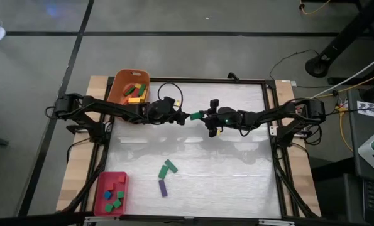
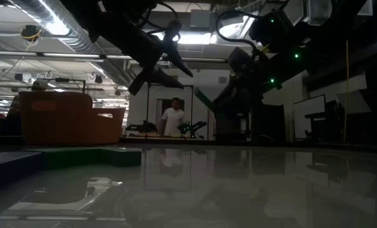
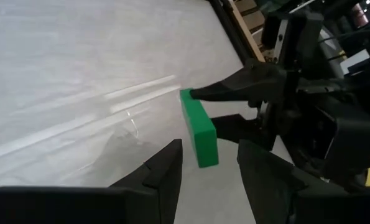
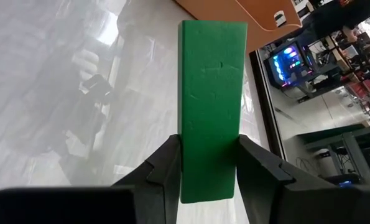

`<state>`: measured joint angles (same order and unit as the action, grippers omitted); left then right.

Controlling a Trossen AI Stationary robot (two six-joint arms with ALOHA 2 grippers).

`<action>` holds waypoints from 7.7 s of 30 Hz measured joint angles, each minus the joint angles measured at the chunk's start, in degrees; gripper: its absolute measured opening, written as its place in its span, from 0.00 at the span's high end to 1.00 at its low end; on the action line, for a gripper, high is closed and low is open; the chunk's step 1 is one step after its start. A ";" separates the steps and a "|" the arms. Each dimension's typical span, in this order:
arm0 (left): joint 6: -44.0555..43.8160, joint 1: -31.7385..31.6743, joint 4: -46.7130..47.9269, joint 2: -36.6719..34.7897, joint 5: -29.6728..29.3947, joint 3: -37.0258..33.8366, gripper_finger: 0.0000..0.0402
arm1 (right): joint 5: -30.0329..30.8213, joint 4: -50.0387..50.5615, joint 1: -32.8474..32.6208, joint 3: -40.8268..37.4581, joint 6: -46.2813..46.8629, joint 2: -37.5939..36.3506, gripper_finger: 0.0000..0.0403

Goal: Sort blocks by size
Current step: Put the big green block into the orange bin

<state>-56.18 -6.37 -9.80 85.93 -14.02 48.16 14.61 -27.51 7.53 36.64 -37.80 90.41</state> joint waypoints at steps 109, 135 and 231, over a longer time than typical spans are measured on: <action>3.81 18.21 42.13 -33.27 -4.00 0.02 0.68 | 0.37 3.10 -24.39 14.12 13.43 10.88 0.43; -26.06 34.75 44.75 12.40 6.09 15.63 0.68 | 5.46 19.23 -14.98 14.10 -1.20 4.35 0.43; 2.70 0.39 72.21 -16.19 -24.80 17.85 0.72 | -4.79 20.34 -13.51 -31.40 4.56 -63.91 0.43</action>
<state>-53.49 -5.98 62.41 69.74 -38.82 66.01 9.82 -7.17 -5.98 5.25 -33.25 26.50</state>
